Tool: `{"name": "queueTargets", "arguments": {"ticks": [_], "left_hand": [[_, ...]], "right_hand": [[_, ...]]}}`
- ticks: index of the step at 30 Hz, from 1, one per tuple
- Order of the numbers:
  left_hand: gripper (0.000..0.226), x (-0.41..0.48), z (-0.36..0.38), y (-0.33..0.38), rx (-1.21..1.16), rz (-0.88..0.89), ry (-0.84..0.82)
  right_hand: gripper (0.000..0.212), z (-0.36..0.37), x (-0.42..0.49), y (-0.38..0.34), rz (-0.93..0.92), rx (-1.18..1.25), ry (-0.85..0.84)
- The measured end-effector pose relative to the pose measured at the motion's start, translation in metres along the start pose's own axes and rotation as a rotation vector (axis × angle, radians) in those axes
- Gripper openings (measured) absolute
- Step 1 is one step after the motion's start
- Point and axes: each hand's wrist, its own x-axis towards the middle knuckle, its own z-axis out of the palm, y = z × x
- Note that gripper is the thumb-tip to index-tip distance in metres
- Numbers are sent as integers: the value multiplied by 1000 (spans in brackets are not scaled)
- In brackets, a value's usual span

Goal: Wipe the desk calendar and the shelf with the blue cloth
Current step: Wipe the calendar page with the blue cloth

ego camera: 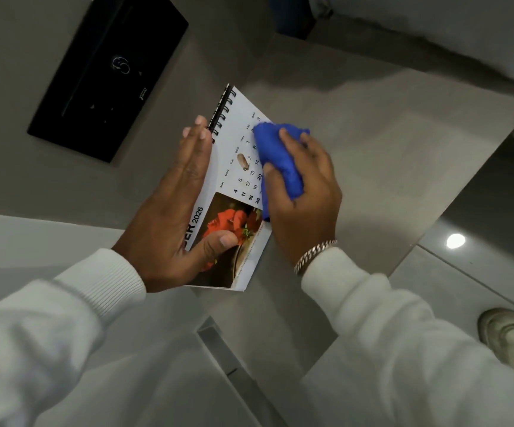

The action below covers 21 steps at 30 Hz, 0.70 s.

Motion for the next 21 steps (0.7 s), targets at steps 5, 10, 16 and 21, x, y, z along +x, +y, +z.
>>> {"name": "queueTargets", "arguments": {"ticks": [5,10,16,21], "left_hand": [[102,-1,1,-2,-9,-3,11],[100,0,1,-4,-29,33,15],[101,-1,1,-3,-9,36,20],[102,-1,1,-4,-15,27,23]], "right_hand": [[44,-3,-21,9,-16,-24,-66],[49,-6,-98,19,-33,15,-300],[48,-5,-48,7,-82,-17,-184],[45,-6,5,-3,-29,-52,-10]]}}
